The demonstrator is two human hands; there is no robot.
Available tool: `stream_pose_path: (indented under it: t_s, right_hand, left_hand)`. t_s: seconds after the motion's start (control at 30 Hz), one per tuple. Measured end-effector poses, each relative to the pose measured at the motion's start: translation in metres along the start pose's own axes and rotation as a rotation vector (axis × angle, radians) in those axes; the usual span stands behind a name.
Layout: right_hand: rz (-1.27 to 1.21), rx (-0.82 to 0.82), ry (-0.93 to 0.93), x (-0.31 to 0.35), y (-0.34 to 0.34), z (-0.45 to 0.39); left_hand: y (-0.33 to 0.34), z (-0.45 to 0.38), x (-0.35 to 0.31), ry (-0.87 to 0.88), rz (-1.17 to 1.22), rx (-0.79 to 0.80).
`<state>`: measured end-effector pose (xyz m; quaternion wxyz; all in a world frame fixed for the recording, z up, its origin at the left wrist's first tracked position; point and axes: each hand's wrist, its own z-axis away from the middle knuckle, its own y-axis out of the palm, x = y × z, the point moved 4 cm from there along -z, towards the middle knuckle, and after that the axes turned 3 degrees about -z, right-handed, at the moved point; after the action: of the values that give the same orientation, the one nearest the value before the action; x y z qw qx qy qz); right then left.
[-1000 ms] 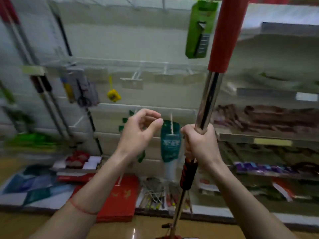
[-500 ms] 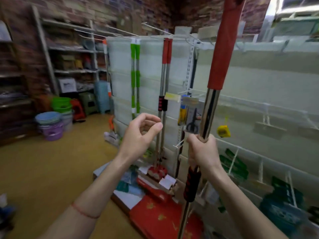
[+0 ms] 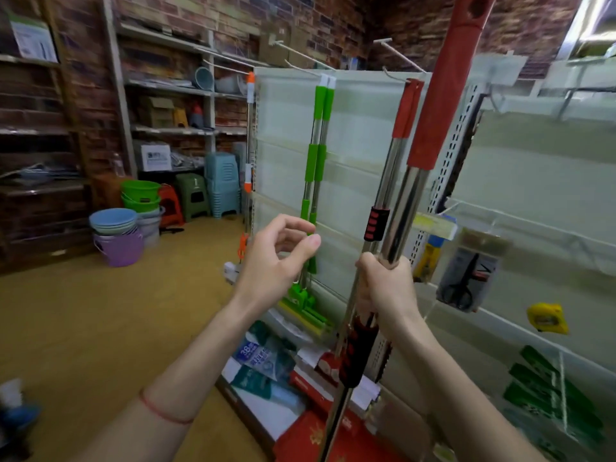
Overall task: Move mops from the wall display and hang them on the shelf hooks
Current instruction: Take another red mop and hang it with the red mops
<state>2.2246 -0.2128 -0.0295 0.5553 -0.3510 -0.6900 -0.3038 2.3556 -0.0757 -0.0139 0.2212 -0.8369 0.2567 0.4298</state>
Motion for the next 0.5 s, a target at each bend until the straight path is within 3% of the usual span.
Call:
stream_pose_path:
  t_s: [0.3,0.5]
  right_hand:
    - [-0.065,0.079,0.015,-0.019,0.046,-0.113]
    - [-0.046,0.028,0.044,-0.025,0.063,-0.167]
  left_hand:
    - [-0.015,-0.106,0.058,0.024,-0.048,-0.011]
    - [-0.011,-0.162,0.095,0.024,-0.038,0.024]
